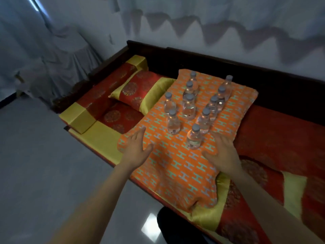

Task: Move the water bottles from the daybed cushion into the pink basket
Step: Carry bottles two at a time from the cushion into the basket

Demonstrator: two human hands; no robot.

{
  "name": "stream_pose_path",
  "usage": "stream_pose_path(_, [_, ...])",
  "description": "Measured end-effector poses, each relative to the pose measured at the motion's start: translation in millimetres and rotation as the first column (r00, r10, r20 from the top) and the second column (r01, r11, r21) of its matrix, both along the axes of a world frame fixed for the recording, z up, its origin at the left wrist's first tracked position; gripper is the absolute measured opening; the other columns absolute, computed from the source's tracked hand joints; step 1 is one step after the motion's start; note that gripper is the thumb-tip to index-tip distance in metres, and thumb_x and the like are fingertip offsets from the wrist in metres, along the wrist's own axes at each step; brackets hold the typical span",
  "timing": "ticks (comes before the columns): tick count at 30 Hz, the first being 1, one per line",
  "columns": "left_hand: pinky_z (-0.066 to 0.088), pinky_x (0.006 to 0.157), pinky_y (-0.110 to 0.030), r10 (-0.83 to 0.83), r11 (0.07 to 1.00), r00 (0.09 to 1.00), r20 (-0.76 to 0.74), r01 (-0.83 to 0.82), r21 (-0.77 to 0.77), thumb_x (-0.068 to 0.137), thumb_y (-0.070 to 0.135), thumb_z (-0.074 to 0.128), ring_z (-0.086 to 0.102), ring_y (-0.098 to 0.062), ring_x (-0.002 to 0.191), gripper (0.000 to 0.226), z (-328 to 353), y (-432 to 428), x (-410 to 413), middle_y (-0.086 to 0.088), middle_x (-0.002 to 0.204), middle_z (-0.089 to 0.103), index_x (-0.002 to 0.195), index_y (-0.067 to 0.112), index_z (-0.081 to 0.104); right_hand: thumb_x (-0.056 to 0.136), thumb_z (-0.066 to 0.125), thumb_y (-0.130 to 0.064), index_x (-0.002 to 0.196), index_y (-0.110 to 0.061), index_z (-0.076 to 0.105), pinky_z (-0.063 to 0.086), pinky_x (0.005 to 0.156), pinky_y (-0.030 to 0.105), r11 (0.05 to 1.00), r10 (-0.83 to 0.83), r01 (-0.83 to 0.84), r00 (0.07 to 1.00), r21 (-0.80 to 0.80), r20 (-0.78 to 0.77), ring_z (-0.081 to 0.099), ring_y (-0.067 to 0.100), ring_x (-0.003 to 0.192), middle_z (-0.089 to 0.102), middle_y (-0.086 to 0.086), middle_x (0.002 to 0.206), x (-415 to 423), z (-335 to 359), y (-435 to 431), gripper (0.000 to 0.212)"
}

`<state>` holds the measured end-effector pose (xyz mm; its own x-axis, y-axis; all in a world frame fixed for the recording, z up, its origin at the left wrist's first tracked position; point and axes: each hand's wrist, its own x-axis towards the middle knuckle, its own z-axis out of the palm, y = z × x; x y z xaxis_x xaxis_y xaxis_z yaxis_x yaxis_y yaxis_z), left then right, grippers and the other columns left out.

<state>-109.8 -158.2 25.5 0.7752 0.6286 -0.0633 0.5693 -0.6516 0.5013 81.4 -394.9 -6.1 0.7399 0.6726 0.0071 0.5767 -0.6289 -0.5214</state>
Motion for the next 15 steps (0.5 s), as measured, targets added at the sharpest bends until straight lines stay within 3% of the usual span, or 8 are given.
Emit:
stream_pose_path(4, [0.023,0.112,-0.035,-0.130,0.987,0.991,-0.043,0.125,-0.097,0.086,0.037,0.059,0.031,-0.030,0.139,0.076,-25,32,43,-0.014,0.151,0.033,0.147,0.007,0.026,0.068,0.078,-0.037,0.138,-0.012,0.044,0.032,0.105,0.043,0.992,-0.126,0.126,0.989,-0.003,-0.076,0.043,0.035,0.127,0.050,0.013,0.136,9,-20,26,0.082])
stream_pose_path(9, [0.023,0.113,-0.034,-0.235,0.957,0.972,-0.009,0.229,-0.180,0.083,0.025,0.069,0.029,-0.029,0.140,0.082,-48,58,91,-0.012,0.153,0.030,0.149,0.007,0.022,0.065,0.069,-0.057,0.142,-0.018,0.038,0.021,0.104,0.033,0.967,-0.248,0.235,0.958,-0.100,-0.146,0.037,0.026,0.133,0.044,0.005,0.144,17,-26,56,0.092])
stream_pose_path(12, [0.023,0.110,-0.029,-0.291,0.923,0.957,-0.008,0.279,-0.264,0.077,0.024,0.075,0.030,-0.029,0.139,0.092,-63,73,118,-0.012,0.152,0.031,0.149,0.006,0.020,0.068,0.081,-0.040,0.145,-0.022,0.034,0.023,0.105,0.034,0.950,-0.310,0.295,0.927,-0.102,-0.212,0.036,0.026,0.135,0.043,0.002,0.144,21,-39,70,0.092])
stream_pose_path(15, [0.025,0.098,-0.018,-0.343,0.905,0.939,0.014,0.335,-0.262,0.069,0.020,0.082,0.042,-0.030,0.131,0.098,-73,85,139,-0.016,0.144,0.043,0.146,0.002,0.025,0.067,0.084,-0.029,0.146,-0.022,0.030,0.024,0.102,0.032,0.933,-0.357,0.353,0.878,-0.073,-0.319,0.037,0.027,0.134,0.042,0.005,0.145,21,-48,83,0.096])
